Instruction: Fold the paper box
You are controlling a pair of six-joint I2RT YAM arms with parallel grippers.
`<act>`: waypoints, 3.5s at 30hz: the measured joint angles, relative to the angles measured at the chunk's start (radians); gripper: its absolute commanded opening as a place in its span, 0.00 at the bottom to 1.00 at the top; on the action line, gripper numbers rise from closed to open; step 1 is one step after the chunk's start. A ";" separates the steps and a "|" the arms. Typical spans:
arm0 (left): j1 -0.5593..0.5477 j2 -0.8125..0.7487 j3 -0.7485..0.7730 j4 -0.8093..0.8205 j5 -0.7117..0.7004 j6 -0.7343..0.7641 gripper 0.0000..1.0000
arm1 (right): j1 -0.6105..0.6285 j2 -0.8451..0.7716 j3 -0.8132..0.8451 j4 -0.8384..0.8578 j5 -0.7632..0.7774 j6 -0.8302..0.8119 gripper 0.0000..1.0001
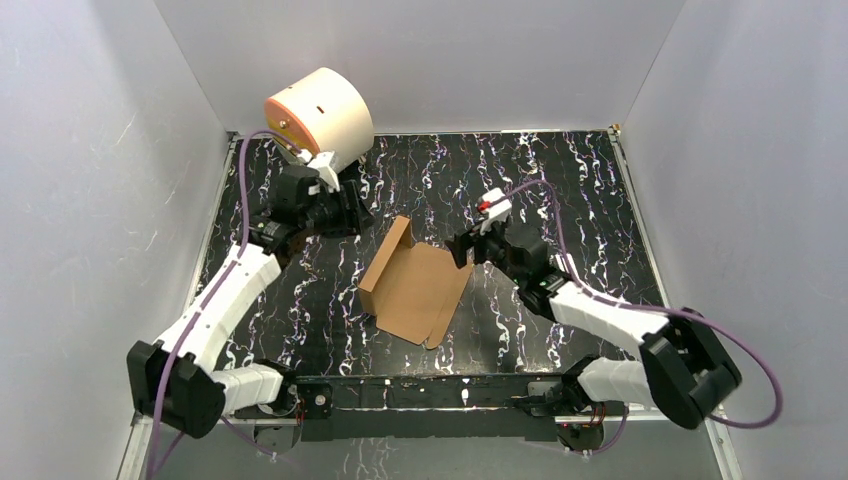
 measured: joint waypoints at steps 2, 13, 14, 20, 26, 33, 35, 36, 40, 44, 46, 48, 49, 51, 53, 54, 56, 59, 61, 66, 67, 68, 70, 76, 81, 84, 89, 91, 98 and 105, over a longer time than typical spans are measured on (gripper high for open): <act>-0.074 -0.040 0.001 -0.026 -0.084 0.017 0.56 | -0.004 -0.071 -0.030 -0.027 0.020 0.025 0.98; -0.443 0.066 0.092 -0.188 -0.500 0.085 0.64 | -0.005 -0.342 -0.222 -0.081 0.138 0.208 0.99; -0.456 0.096 0.102 -0.199 -0.531 0.087 0.64 | -0.005 -0.353 -0.232 -0.091 0.149 0.216 0.99; -0.483 0.228 0.146 -0.228 -0.632 0.097 0.67 | -0.005 -0.420 -0.251 -0.136 0.191 0.238 0.99; -0.483 0.293 0.166 -0.222 -0.684 0.096 0.65 | -0.005 -0.436 -0.254 -0.147 0.209 0.237 0.98; -0.433 0.315 0.163 -0.191 -0.660 0.076 0.49 | -0.006 -0.438 -0.254 -0.154 0.207 0.233 0.99; -0.402 0.315 0.156 -0.175 -0.629 0.065 0.43 | -0.005 -0.442 -0.254 -0.158 0.202 0.233 0.99; -0.391 0.315 0.152 -0.169 -0.615 0.060 0.41 | -0.006 -0.446 -0.254 -0.162 0.201 0.232 0.98; -0.321 0.313 0.104 -0.119 -0.525 0.025 0.33 | -0.006 -0.471 -0.254 -0.188 0.193 0.229 0.99; -0.233 0.259 0.015 -0.030 -0.418 -0.023 0.31 | -0.005 -0.488 -0.252 -0.207 0.175 0.222 0.99; -0.185 0.224 -0.043 0.019 -0.367 -0.053 0.31 | -0.006 -0.483 -0.238 -0.237 0.161 0.214 0.99; -0.134 0.185 -0.105 0.066 -0.304 -0.090 0.31 | -0.006 -0.464 -0.199 -0.282 0.143 0.206 0.99; -0.109 0.166 -0.138 0.091 -0.272 -0.108 0.31 | -0.006 -0.454 -0.178 -0.299 0.137 0.203 0.99; -0.065 0.132 -0.199 0.138 -0.216 -0.146 0.31 | -0.006 -0.428 -0.113 -0.349 0.124 0.192 0.99; -0.022 0.102 -0.267 0.202 -0.154 -0.192 0.31 | -0.006 -0.407 -0.052 -0.388 0.116 0.182 0.99; 0.000 0.089 -0.304 0.242 -0.122 -0.218 0.31 | -0.006 -0.397 -0.020 -0.409 0.114 0.178 0.99; 0.039 0.071 -0.378 0.326 -0.060 -0.271 0.31 | -0.006 -0.381 0.039 -0.446 0.110 0.172 0.99; 0.081 0.066 -0.485 0.447 0.017 -0.359 0.32 | -0.006 -0.365 0.098 -0.494 0.102 0.164 0.99; 0.095 0.066 -0.557 0.538 0.057 -0.425 0.32 | -0.006 -0.353 0.127 -0.529 0.096 0.159 0.99; 0.097 0.095 -0.697 0.760 0.128 -0.592 0.38 | -0.006 -0.300 0.200 -0.621 0.061 0.151 0.99; 0.095 0.107 -0.712 0.788 0.135 -0.616 0.39 | -0.006 -0.285 0.219 -0.642 0.050 0.148 0.99; 0.089 0.125 -0.729 0.819 0.142 -0.638 0.40 | -0.006 -0.267 0.243 -0.665 0.039 0.145 0.98; 0.072 0.150 -0.751 0.853 0.141 -0.665 0.44 | -0.006 -0.230 0.295 -0.695 0.014 0.132 0.99; 0.033 0.117 -0.801 0.903 0.110 -0.691 0.59 | -0.006 -0.100 0.481 -0.777 -0.105 0.106 0.99; 0.033 0.000 -0.806 0.795 0.034 -0.648 0.67 | 0.010 -0.012 0.589 -0.839 -0.171 0.101 0.99; 0.033 -0.090 -0.798 0.697 -0.016 -0.610 0.72 | 0.041 0.013 0.616 -0.879 -0.182 0.100 0.99; 0.033 -0.255 -0.734 0.480 -0.110 -0.530 0.84 | 0.137 0.101 0.715 -0.973 -0.157 0.090 0.99; 0.033 -0.316 -0.677 0.372 -0.152 -0.486 0.85 | 0.172 0.135 0.756 -1.014 -0.131 0.086 0.99; 0.033 -0.470 -0.417 0.077 -0.307 -0.267 0.91 | 0.257 0.264 0.910 -1.141 0.026 0.092 0.95; 0.033 -0.524 -0.325 -0.016 -0.389 -0.027 0.90 | 0.278 0.389 0.999 -1.224 0.108 0.115 0.81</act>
